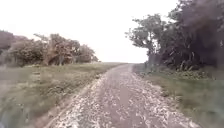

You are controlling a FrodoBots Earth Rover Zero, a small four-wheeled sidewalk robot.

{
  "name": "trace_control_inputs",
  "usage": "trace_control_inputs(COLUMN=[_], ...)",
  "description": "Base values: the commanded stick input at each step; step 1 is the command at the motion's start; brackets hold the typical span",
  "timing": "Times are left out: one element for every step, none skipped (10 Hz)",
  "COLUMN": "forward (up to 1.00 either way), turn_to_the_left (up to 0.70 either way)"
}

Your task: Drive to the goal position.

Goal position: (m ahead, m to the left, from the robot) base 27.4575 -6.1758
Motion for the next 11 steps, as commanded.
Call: trace_control_inputs(forward=[1.00, 1.00, 1.00, 1.00, 1.00, 1.00, 1.00, 1.00, 1.00, 1.00, 1.00], turn_to_the_left=[0.00, 0.00, 0.00, 0.00, -0.17, -0.24, -0.30, -0.21, -0.12, -0.07, -0.02])
